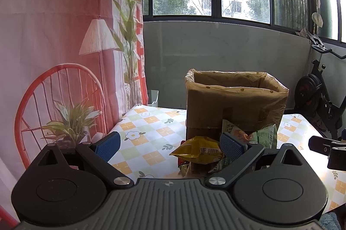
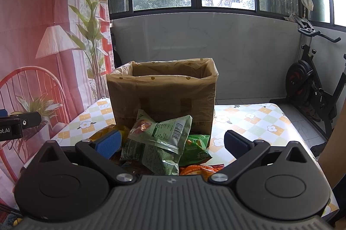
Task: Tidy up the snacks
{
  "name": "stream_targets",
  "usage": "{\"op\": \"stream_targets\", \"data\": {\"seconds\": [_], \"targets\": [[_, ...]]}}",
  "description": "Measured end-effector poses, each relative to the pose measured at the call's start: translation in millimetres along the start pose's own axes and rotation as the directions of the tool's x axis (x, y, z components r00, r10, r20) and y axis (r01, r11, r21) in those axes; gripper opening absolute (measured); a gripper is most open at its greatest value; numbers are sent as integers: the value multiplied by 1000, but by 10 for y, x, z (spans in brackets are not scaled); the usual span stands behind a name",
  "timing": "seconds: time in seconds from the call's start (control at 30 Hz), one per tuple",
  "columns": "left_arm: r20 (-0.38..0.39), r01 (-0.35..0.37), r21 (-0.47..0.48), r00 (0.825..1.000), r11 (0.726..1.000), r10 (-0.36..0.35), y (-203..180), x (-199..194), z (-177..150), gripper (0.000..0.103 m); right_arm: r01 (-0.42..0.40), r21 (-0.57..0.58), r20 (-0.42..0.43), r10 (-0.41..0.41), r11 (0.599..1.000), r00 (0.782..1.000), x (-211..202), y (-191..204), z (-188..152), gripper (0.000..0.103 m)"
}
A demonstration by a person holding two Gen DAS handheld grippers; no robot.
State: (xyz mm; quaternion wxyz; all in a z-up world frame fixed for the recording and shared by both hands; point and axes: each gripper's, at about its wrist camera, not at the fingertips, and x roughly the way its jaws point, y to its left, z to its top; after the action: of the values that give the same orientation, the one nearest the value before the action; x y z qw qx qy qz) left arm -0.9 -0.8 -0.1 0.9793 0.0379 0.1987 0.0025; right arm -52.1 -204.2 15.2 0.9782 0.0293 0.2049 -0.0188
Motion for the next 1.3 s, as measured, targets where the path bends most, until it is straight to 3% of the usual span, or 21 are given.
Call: {"op": "stream_targets", "data": {"seconds": [0.33, 0.73, 0.87, 1.03, 1.2, 1.3], "targets": [[44, -5, 1, 999, 1000, 5, 0, -20, -6, 99, 0, 0, 0, 0, 1000, 1000, 1, -4, -5, 103], [15, 5, -17, 1000, 1000, -5, 26, 15, 1, 99, -9, 7, -9, 10, 1000, 1000, -5, 84, -61, 103], [10, 21, -21, 1000, 1000, -21, 40, 46, 12, 99, -50, 47, -6, 51, 998, 999, 23, 10, -46, 103], [29, 3, -15, 1000, 1000, -3, 118, 205, 84, 99, -84, 40, 40, 83, 996, 996, 82, -83, 5, 103], [81, -9, -68, 997, 998, 14, 213, 463, 164, 99, -39, 7, 75, 39, 999, 996, 330, -247, 81, 103], [85, -26, -30, 996, 999, 28, 169, 666, 199, 99, -20, -3, 78, 21, 1000, 997, 506, -352, 83, 103]]}}
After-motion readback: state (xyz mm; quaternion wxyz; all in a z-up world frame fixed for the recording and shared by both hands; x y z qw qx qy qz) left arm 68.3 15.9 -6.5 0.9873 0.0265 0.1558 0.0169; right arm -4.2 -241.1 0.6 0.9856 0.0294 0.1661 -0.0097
